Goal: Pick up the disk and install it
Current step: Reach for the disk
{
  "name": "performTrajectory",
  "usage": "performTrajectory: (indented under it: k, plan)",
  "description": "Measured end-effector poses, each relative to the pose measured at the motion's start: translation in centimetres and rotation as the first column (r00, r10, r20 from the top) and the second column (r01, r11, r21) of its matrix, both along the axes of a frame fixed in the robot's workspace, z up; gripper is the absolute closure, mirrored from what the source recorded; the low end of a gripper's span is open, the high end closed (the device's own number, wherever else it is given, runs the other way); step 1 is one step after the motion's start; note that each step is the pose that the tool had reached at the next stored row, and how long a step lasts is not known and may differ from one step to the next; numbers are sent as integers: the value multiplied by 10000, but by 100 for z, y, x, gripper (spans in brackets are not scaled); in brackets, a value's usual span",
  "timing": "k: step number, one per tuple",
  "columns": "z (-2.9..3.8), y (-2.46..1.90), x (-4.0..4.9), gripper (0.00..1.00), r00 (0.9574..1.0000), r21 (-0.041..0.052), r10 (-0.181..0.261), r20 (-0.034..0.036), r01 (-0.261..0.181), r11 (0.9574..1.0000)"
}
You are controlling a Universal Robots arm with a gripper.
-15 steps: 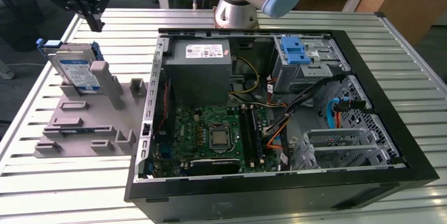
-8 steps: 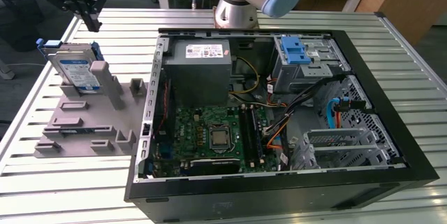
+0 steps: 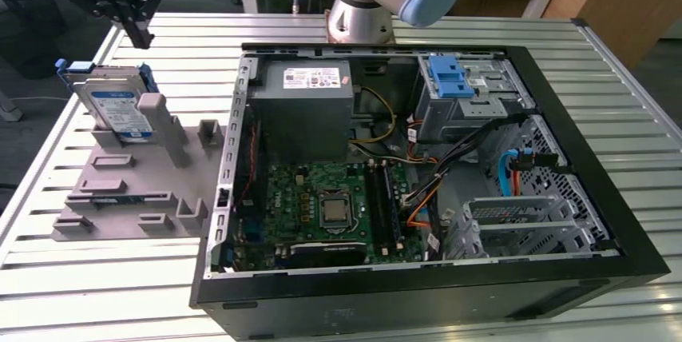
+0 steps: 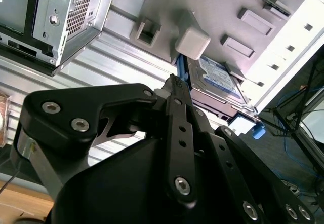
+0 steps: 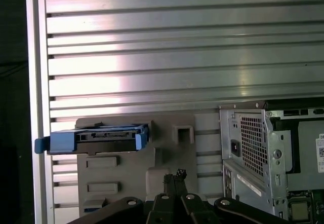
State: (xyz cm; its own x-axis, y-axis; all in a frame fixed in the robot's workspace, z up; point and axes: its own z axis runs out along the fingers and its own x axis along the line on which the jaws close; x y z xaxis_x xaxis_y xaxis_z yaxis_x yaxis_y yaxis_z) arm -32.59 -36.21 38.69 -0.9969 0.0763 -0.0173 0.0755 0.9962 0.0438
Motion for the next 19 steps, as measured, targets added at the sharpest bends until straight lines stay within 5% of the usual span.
performTrajectory:
  k: [19]
  plan:
    - [-9, 1, -68, 89, 10000, 0, 0, 1, 0, 10000]
